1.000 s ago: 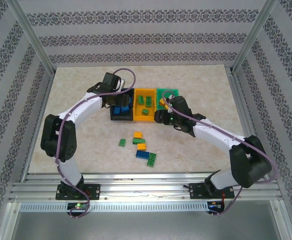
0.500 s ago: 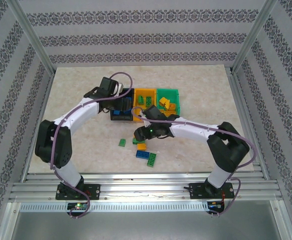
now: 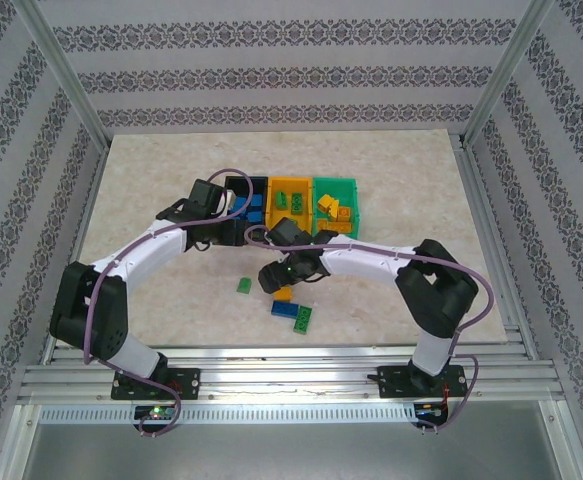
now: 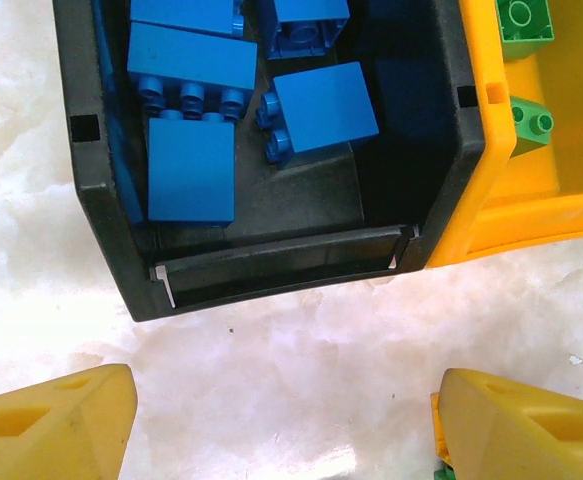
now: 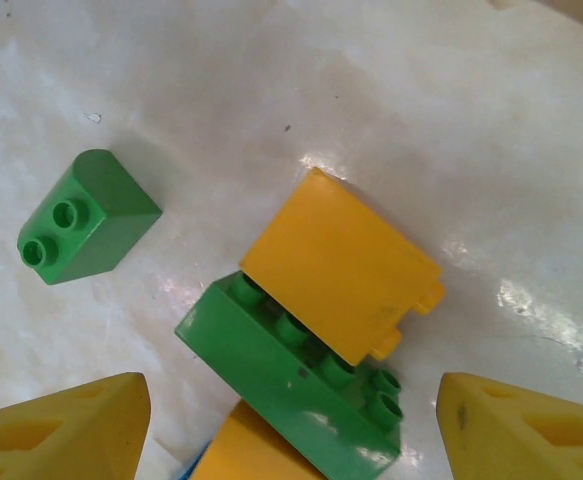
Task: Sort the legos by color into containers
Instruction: Pick up the lego from the bottom-center of the table.
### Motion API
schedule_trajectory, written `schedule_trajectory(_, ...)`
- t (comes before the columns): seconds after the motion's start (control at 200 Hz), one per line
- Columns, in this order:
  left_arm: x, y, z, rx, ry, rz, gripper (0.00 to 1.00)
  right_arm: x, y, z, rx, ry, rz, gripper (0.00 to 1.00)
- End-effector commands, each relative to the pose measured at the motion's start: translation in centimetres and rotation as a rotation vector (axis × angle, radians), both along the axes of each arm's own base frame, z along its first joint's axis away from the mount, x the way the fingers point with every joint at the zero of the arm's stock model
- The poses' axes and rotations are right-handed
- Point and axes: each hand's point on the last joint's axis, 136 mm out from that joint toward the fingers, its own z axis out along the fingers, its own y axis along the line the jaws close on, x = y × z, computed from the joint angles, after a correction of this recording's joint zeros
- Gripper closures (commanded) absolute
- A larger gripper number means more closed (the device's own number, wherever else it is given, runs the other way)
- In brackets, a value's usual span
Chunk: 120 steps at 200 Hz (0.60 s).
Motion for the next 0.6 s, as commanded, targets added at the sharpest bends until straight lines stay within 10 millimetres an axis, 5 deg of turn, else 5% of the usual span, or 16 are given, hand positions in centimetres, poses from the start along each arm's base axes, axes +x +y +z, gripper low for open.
schedule_trajectory(0.0, 0.9, 0.0, 1.4, -0.038, -0.055, 0.018, 0.21, 0.0, 0.6, -0.5, -0.035, 0.01, -0.034, 0.25)
schedule_trajectory(0.365, 1.0, -0.5, 1.1, -0.057, -0.053, 0.0, 0.21, 0.1, -0.4, -2.5, -0.125, 0.029, -0.071, 0.3)
schedule_trajectory(0.595, 1.0, -0.4, 1.2, -0.061, -0.059, 0.007, 0.21, -0.1, 0.5, -2.2, -0.115, 0.028, -0.034, 0.5)
